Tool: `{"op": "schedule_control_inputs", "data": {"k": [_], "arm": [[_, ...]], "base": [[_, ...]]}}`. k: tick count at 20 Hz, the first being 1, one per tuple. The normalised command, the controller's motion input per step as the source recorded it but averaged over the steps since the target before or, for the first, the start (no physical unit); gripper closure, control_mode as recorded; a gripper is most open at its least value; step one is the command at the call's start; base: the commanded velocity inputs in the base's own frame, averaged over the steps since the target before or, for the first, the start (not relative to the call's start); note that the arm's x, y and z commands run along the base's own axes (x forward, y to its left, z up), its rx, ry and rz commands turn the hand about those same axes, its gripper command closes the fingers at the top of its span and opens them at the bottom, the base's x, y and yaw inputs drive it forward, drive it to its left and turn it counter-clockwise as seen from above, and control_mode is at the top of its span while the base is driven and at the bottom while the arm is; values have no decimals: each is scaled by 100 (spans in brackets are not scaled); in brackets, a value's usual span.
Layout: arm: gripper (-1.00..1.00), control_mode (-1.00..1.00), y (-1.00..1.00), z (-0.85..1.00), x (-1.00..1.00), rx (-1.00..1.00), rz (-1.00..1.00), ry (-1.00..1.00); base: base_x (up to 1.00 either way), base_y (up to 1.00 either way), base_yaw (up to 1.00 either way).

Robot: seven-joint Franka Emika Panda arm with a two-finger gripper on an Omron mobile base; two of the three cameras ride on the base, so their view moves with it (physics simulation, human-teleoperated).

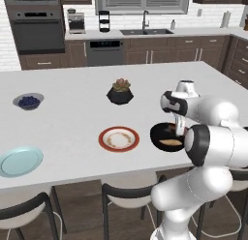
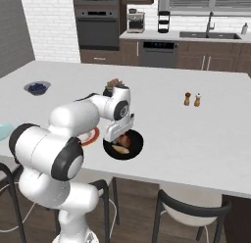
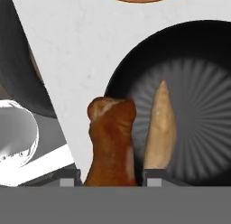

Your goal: Pick the chicken drumstick and sweet potato from their plates and place them in the bowl. Then put the bowl in the fridge.

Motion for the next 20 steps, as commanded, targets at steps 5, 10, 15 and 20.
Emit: {"op": "schedule_control_inputs", "data": {"k": [5, 10, 15, 20], "arm": [[100, -100, 0, -25, 17, 0, 2, 2], [100, -100, 0, -31, 27, 0, 4, 0], [100, -100, 0, -38, 31, 0, 7, 0], [100, -100, -2, -25, 24, 0, 7, 0]], "base": [[0, 0, 0], [0, 0, 0], [0, 0, 0], [0, 0, 0]]}}
